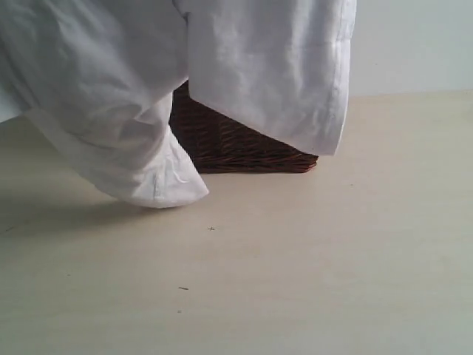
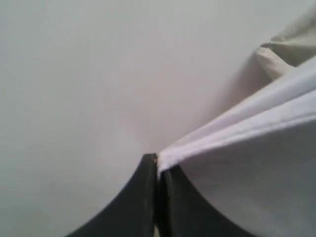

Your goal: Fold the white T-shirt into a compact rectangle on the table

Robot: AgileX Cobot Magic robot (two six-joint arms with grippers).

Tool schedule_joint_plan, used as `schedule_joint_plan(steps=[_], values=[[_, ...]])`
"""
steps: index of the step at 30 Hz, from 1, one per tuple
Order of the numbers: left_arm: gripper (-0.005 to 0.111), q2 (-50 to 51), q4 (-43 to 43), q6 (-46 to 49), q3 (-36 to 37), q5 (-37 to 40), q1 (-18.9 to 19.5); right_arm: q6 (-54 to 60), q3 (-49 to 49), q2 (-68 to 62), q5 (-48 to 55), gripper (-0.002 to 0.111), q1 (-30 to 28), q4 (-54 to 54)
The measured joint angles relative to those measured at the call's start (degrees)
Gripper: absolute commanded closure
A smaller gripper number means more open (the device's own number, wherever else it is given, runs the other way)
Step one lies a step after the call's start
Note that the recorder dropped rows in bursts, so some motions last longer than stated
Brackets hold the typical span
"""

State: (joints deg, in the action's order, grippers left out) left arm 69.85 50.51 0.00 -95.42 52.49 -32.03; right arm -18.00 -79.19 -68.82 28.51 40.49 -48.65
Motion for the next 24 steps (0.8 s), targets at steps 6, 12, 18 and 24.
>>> schedule_joint_plan(steps=[6, 12, 18, 24], values=[[0.107, -3.06, -8.33, 3.28, 4.14, 10.82, -6.16, 7.81, 0.00, 0.51, 6.06, 0.108, -0.35, 8.55], [0.107, -4.86, -29.47, 6.38, 20.42, 13.52, -6.25, 29.90, 0.00, 1.39, 24.32, 0.108, -0.98, 21.92], [0.107, -5.48, -53.37, 13.62, 43.76, 15.53, -11.08, 55.34, 0.69, 2.50, 41.19, 0.108, -1.36, 45.00], [0.073, -5.89, -75.87, 28.22, 54.13, 16.20, -19.47, 56.44, 8.13, 5.52, 42.34, 0.108, -1.36, 45.73]])
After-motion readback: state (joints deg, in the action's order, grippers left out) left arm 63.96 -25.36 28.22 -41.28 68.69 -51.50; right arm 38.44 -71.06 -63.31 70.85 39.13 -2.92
